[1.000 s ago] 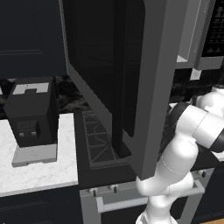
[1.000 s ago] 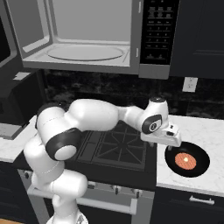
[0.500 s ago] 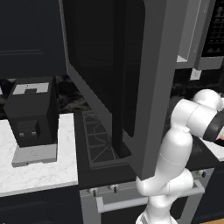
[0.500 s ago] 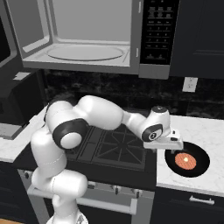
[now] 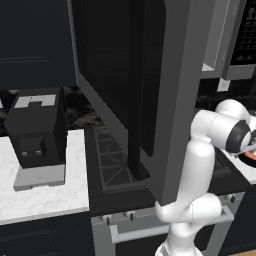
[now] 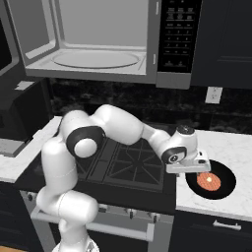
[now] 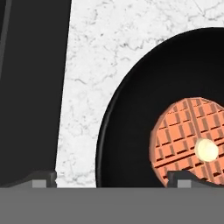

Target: Open the microwave, place the bowl with waffle inside the microwave, then close the microwave door and turn it on.

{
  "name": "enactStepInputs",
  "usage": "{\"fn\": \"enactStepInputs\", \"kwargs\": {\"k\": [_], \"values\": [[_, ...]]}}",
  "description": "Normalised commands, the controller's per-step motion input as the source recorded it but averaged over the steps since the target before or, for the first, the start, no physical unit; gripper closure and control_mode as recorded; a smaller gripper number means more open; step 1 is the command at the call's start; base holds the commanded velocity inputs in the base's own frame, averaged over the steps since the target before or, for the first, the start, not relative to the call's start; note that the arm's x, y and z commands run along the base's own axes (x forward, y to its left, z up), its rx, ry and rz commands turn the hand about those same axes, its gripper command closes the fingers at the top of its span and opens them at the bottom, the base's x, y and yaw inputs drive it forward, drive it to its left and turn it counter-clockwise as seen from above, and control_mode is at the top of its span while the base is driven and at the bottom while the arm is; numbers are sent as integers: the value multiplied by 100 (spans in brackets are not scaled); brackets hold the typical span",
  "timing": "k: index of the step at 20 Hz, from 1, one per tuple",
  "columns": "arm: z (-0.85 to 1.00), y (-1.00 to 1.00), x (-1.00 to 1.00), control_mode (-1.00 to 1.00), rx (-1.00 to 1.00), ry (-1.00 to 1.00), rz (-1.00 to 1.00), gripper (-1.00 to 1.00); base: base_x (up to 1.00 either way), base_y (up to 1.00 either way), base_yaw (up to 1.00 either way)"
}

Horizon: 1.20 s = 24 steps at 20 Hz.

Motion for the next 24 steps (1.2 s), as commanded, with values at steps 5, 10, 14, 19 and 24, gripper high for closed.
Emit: {"fn": "enactStepInputs", "kwargs": {"k": [5,10,14,19,24], "values": [[-18,0,0,-100,0,0,5,-100,0,0,0],[-28,0,-2,-100,-1,0,1,100,0,0,0],[-15,0,0,-100,0,1,0,100,0,0,0],[0,0,0,-100,0,0,0,100,0,0,0],[0,0,-3,-100,0,0,0,100,0,0,0]]}}
